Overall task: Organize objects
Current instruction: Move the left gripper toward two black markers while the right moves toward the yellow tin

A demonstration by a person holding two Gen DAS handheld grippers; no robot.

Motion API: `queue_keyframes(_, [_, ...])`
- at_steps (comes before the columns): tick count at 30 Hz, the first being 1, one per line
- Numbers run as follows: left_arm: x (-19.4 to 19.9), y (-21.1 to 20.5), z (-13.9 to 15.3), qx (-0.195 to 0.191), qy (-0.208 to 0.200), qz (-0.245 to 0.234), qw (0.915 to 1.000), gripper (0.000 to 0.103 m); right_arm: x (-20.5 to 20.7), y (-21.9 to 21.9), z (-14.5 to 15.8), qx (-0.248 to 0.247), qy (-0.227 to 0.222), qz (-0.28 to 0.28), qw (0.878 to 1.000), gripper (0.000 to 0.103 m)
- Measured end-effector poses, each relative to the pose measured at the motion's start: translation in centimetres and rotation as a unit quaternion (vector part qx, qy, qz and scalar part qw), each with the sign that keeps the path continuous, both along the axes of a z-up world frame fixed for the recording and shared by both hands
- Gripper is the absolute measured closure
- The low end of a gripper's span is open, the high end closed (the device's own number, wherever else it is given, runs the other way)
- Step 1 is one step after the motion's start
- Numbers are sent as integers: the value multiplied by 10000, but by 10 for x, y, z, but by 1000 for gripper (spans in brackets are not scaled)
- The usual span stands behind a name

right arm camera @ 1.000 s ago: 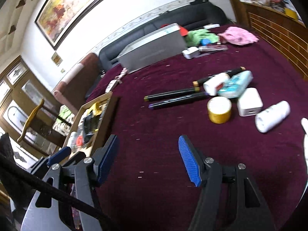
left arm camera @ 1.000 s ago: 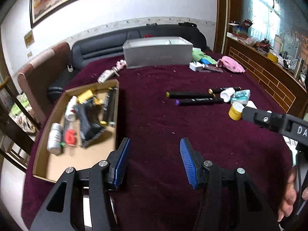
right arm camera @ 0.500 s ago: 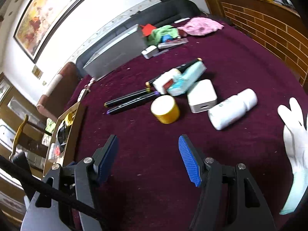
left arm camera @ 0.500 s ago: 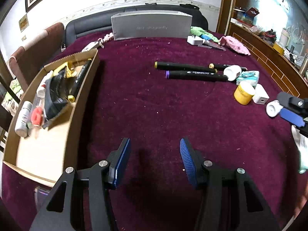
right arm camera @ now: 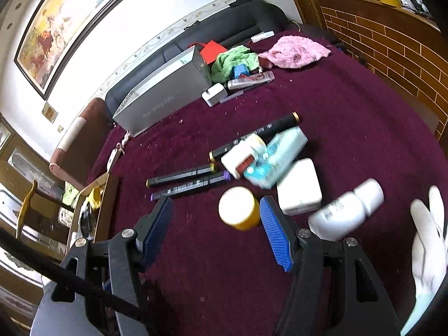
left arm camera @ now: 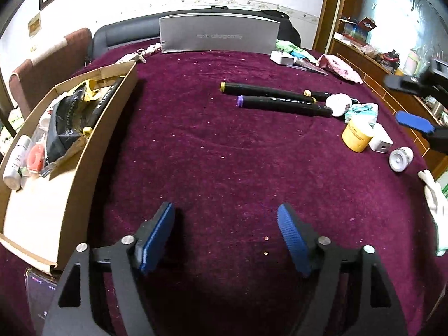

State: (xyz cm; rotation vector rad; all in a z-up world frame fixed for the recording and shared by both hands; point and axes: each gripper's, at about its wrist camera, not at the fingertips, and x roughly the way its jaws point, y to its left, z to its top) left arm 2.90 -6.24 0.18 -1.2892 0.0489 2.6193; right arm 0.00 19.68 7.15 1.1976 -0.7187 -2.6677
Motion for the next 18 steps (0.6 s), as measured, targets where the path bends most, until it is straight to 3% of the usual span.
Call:
queue_keyframes(5, [-1,3,-1,-39,-17,-55,10000,26,-15,7,-3,193,-94,-141,9997,39])
queue_keyframes(12, [-2,3,-1,62,-55,-156,9998,19,-33,9,-26,397,-628,-98,9972,39])
queue_keyframes(18, [-1,4,-1,64,-67,-190,9998,16,-32,-4,-32,322,-644,48,9974,39])
